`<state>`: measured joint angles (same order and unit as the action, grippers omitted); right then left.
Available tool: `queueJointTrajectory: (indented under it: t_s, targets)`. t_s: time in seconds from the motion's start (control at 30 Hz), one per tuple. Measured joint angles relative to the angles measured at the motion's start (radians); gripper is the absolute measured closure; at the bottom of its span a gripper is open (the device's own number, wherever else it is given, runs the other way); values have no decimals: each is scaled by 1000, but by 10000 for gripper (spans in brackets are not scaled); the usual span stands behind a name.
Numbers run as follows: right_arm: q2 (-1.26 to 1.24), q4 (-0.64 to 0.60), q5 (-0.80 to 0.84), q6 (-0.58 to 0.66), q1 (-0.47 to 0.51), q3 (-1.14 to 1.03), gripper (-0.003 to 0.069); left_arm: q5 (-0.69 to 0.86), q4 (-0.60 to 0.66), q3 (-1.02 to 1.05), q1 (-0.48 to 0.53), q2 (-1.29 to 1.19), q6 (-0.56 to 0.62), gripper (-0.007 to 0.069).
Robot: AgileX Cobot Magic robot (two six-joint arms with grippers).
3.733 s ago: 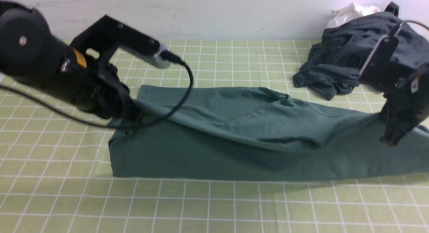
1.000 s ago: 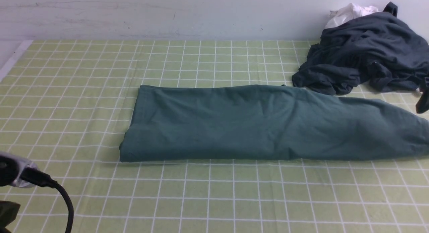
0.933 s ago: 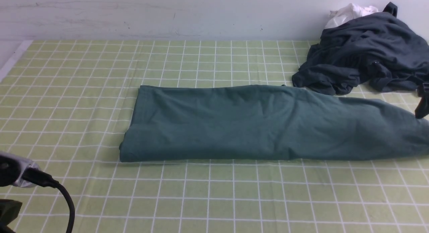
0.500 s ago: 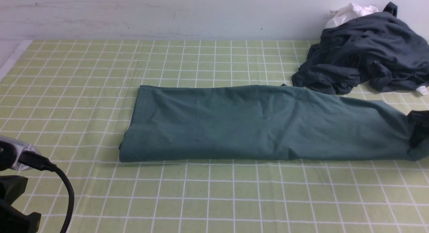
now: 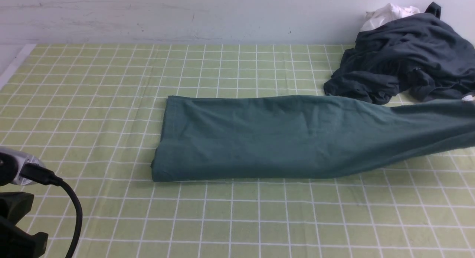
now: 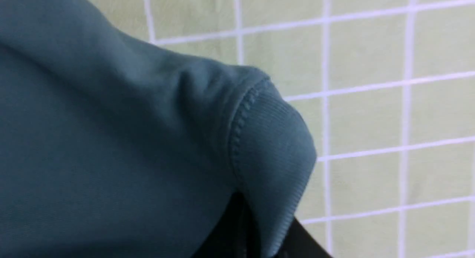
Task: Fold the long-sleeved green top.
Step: Use the right arm to drag the right edge of the fabric to the left and folds it over the left edge
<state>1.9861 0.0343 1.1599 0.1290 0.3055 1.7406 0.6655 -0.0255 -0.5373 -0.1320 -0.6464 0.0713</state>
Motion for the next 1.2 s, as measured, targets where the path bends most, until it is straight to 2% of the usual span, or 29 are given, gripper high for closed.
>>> queueJointTrajectory:
  t_s: [0.1, 0.17, 0.33, 0.43, 0.5, 0.53, 0.57, 0.67, 0.83, 0.93, 1.0, 1.03, 1.07, 1.1, 1.13, 1.2]
  targets:
    - [-62, 6, 45, -18, -47, 83, 645, -14, 12, 0, 0, 0, -1, 628]
    - [-102, -21, 69, -19, -114, 132, 645, -15, 13, 0, 0, 0, -1, 628]
    - [-151, -168, 70, -32, -350, 171, 645, -18, 13, 0, 0, 0, -1, 628]
    - [-124, -287, 18, -25, -526, 171, 645, -18, 13, 0, 0, 0, -1, 628]
    - [-88, -343, -55, -11, -615, 171, 645, -18, 13, 0, 0, 0, -1, 628]
    - [-83, -349, -64, -9, -625, 171, 645, -18, 13, 0, 0, 0, -1, 628]
    - [-40, -389, -137, -4, -697, 171, 645, -18, 14, 0, 0, 0, -1, 628]
    - [65, -474, -332, 1, -822, 171, 645, -18, 20, 0, 0, 0, -1, 628]
    - [201, -508, -515, 42, -926, 170, 617, -18, 37, 0, 0, 0, -1, 628]
    - [261, -533, -566, 52, -946, 169, 536, -21, 40, 5, 0, 0, -1, 628]
    - [271, -548, -582, 74, -946, 169, 428, -22, 43, 16, 0, 0, -1, 628]
    - [271, -550, -583, 76, -946, 169, 418, -22, 43, 17, 0, 0, -1, 628]
    - [265, -555, -595, 100, -946, 169, 335, -22, 44, 24, 0, 0, -1, 628]
    - [264, -555, -596, 103, -946, 169, 326, -22, 44, 24, 0, 0, -1, 628]
    - [252, -557, -596, 122, -946, 170, 269, -22, 51, 25, 0, -1, -1, 628]
    - [240, -557, -583, 137, -946, 178, 238, -23, 63, 25, 0, -1, -1, 628]
